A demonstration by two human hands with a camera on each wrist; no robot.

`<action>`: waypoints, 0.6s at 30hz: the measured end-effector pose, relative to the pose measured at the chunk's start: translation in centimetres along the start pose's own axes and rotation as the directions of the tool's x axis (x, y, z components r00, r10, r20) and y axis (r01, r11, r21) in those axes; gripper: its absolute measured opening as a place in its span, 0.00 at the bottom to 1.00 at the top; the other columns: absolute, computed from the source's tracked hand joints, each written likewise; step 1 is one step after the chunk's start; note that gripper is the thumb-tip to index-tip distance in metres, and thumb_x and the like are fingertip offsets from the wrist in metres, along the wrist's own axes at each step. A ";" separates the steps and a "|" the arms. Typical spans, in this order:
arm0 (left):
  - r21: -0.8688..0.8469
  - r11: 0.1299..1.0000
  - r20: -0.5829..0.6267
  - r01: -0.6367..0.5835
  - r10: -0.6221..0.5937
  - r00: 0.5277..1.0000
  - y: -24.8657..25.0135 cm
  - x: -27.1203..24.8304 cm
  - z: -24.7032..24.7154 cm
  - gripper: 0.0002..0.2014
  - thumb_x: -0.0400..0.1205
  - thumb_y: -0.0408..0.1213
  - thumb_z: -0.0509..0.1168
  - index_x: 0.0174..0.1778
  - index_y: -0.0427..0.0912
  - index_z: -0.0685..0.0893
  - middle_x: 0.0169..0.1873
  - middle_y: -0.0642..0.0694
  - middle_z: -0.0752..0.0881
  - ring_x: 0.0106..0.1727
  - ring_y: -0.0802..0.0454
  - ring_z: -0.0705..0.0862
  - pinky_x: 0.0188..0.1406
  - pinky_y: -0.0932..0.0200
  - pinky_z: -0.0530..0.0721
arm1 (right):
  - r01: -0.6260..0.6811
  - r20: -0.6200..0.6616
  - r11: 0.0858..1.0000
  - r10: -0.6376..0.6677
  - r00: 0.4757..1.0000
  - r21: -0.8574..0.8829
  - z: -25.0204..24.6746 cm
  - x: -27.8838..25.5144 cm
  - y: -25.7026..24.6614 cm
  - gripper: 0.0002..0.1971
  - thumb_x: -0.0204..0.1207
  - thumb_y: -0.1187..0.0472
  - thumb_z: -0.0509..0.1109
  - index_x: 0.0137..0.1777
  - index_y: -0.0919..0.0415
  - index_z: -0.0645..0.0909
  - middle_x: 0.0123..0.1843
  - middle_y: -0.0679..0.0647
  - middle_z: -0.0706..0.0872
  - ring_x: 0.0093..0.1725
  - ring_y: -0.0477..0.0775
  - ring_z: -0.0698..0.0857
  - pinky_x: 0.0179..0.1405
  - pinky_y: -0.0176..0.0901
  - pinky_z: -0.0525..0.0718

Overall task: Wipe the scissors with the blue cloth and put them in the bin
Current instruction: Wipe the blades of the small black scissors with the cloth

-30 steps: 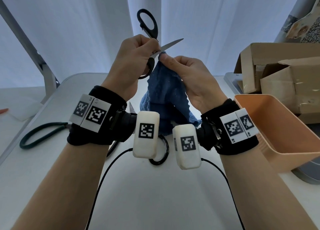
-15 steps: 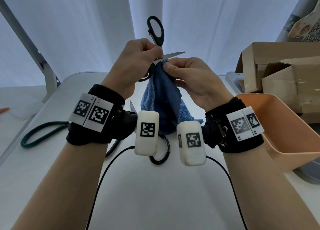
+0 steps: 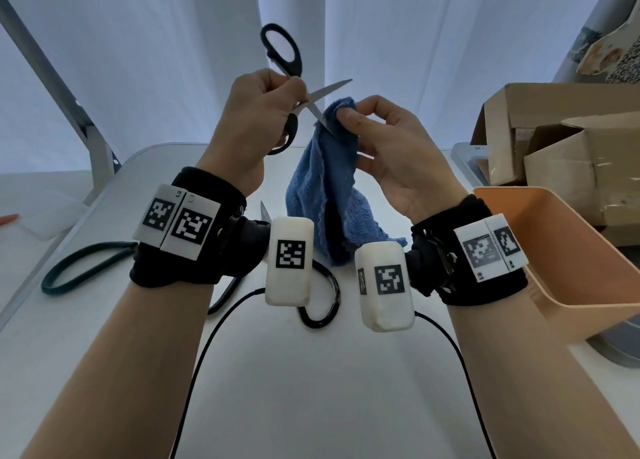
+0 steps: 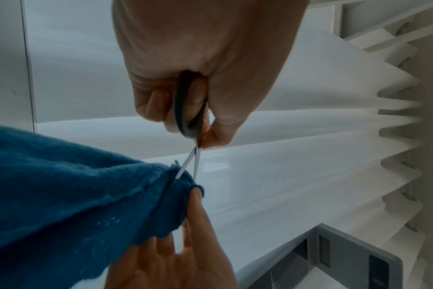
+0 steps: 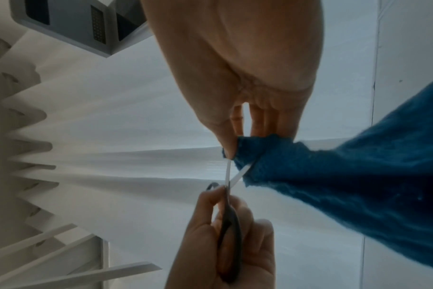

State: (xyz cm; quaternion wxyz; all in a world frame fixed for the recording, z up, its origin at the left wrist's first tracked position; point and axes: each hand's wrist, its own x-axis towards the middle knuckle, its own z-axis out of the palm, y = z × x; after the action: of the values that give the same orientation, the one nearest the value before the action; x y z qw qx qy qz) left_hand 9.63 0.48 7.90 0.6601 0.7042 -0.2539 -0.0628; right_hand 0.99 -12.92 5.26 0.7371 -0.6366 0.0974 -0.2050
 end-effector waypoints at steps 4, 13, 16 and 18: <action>-0.021 0.999 -0.037 0.043 -0.044 0.998 -0.3 0.3 -0.3 0.12 0.84 0.32 0.64 0.35 0.42 0.75 0.21 0.53 0.65 0.16 0.60 0.61 0.18 0.69 0.63 | 0.035 0.005 0.996 -0.036 0.999 0.085 0.1 0.0 -0.2 0.05 0.84 0.66 0.67 0.47 0.59 0.77 0.44 0.55 0.87 0.41 0.54 0.85 0.51 0.47 0.86; -0.090 0.993 0.020 0.080 -0.078 0.997 -0.6 0.2 0.4 0.14 0.84 0.32 0.65 0.32 0.44 0.75 0.20 0.53 0.67 0.16 0.59 0.61 0.18 0.67 0.62 | -0.046 0.011 0.976 0.044 0.999 0.215 0.2 0.1 -0.5 0.10 0.85 0.64 0.64 0.45 0.64 0.85 0.38 0.56 0.86 0.39 0.52 0.83 0.60 0.51 0.80; -0.122 0.990 0.068 0.075 -0.067 0.995 -0.6 0.0 0.8 0.14 0.84 0.31 0.65 0.32 0.43 0.74 0.21 0.53 0.68 0.16 0.60 0.61 0.17 0.67 0.61 | -0.038 0.037 0.985 0.032 0.999 0.168 -0.2 0.2 -0.2 0.03 0.84 0.69 0.66 0.54 0.66 0.80 0.43 0.57 0.87 0.41 0.53 0.85 0.53 0.44 0.86; -0.117 0.990 0.081 0.073 -0.064 0.995 -0.6 -0.2 1.3 0.14 0.84 0.31 0.65 0.32 0.43 0.74 0.19 0.54 0.69 0.16 0.60 0.63 0.18 0.68 0.63 | -0.058 0.019 0.988 0.056 0.998 0.141 -0.4 0.3 0.1 0.04 0.82 0.68 0.69 0.53 0.63 0.76 0.44 0.59 0.87 0.41 0.55 0.86 0.48 0.42 0.87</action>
State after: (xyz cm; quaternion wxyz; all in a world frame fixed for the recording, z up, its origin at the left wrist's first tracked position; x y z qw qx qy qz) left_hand 9.07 -0.55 7.15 0.6882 0.6687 -0.2508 -0.1278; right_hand 1.06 -13.39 5.16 0.7866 -0.5811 0.0953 -0.1856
